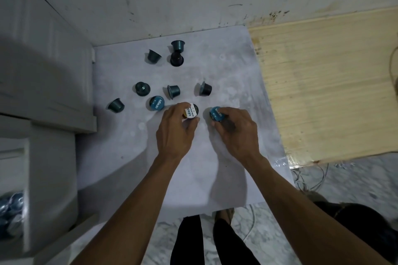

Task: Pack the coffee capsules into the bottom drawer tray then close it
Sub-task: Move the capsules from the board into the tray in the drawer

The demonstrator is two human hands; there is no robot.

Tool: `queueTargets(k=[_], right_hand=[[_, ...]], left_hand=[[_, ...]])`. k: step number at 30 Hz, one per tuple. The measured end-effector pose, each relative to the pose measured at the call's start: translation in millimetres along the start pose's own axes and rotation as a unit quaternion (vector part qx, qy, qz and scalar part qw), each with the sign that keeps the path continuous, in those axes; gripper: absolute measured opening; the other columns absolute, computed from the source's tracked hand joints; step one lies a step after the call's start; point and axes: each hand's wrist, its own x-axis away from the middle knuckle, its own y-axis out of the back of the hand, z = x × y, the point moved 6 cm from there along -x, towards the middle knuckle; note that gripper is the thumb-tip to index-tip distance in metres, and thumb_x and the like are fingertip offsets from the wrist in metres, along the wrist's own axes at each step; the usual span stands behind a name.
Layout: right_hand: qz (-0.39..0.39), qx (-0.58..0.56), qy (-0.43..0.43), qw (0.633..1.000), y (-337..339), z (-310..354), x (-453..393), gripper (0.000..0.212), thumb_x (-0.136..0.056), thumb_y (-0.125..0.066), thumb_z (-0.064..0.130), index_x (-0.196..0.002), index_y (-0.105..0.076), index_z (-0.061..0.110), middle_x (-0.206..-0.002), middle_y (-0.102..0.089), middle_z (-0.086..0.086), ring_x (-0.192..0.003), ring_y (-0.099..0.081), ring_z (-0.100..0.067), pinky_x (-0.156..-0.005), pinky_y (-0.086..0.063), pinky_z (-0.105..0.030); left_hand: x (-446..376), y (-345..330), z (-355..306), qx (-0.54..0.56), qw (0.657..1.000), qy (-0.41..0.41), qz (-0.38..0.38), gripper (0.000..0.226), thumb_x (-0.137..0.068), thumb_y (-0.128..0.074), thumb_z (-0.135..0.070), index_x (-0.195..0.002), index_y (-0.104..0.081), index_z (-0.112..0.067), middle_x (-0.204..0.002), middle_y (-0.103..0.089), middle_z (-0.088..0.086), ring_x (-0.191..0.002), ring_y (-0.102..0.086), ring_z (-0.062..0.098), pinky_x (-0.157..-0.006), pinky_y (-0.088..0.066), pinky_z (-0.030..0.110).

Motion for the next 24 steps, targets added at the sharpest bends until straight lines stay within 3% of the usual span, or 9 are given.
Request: queueTargets(k=[3,6,10,13,19,24], right_hand=[[-0.015,0.008,0.012,1.000,-0.3,-0.8,0.3,0.032,-0.076,-0.083,0.017,-0.103,-0.069,0.008,-0.101,-0.072,-0.006,-0.091,-0.065,-0.025,-0.079,-0.055,-0.030],[-0.020,0.010,0.013,1.000,-1.4,-1.8,0.6,0.030,-0.075,-0.082,0.017,-0.101,-0.070,0.008,-0.100,-0.073,-0.006,-0.090,-0.065,-0.025,-0.080,-0.050,-0.023],[-0.021,0.008,0.012,1.000,-1.5,-0.6,0.0,0.030,-0.074,-0.083,0.018,-0.100,-0.071,0.007,-0.099,-0.073,-0.007,-0.090,-0.065,-0.024,-0.080,-0.052,-0.025],[-0.013,-0.007,0.004,1.000,2.7,5.7,-0.2,0.028,-0.076,-0.082,0.019,-0.100,-0.072,0.008,-0.098,-0.073,-0.005,-0.090,-0.065,-0.022,-0.081,-0.047,-0.017],[-0.003,-0.061,0.008,0.998,21.0,37.9,5.9,0.025,-0.077,-0.080,0.014,-0.100,-0.072,0.007,-0.097,-0.073,-0.007,-0.087,-0.066,-0.025,-0.074,-0.056,-0.035],[0.017,-0.086,0.022,0.996,32.6,77.2,13.6,0.028,-0.078,-0.080,0.021,-0.102,-0.073,0.011,-0.098,-0.074,-0.005,-0.086,-0.065,-0.019,-0.070,-0.054,-0.030]], left_hand=[[0.0,-2.3,0.3,-0.004,1.000,-0.006,-0.023,0.036,-0.085,-0.070,-0.038,-0.114,-0.059,-0.020,-0.112,-0.066,0.000,-0.101,-0.061,0.019,-0.079,-0.057,0.042],[0.4,-4.6,1.0,-0.002,0.999,-0.007,-0.040,0.034,-0.085,-0.070,-0.037,-0.113,-0.060,-0.021,-0.110,-0.067,-0.001,-0.099,-0.062,0.019,-0.077,-0.057,0.043],[2.8,-3.2,3.5,0.037,0.998,-0.005,-0.055,0.030,-0.083,-0.074,-0.031,-0.108,-0.064,-0.017,-0.105,-0.068,0.000,-0.094,-0.063,0.018,-0.077,-0.057,0.040],[9.0,4.1,-0.1,0.097,0.993,-0.004,-0.069,0.024,-0.082,-0.077,-0.025,-0.100,-0.065,-0.016,-0.097,-0.069,-0.001,-0.087,-0.063,0.014,-0.076,-0.058,0.039],[38.7,30.7,-18.3,0.148,0.985,0.003,-0.083,0.023,-0.081,-0.078,-0.017,-0.101,-0.067,-0.020,-0.095,-0.069,-0.006,-0.085,-0.064,0.013,-0.070,-0.057,0.036],[71.9,74.9,-32.8,0.156,0.980,0.003,-0.124,0.024,-0.082,-0.077,-0.016,-0.104,-0.069,-0.020,-0.096,-0.069,-0.006,-0.083,-0.061,0.008,-0.052,-0.050,0.024]])
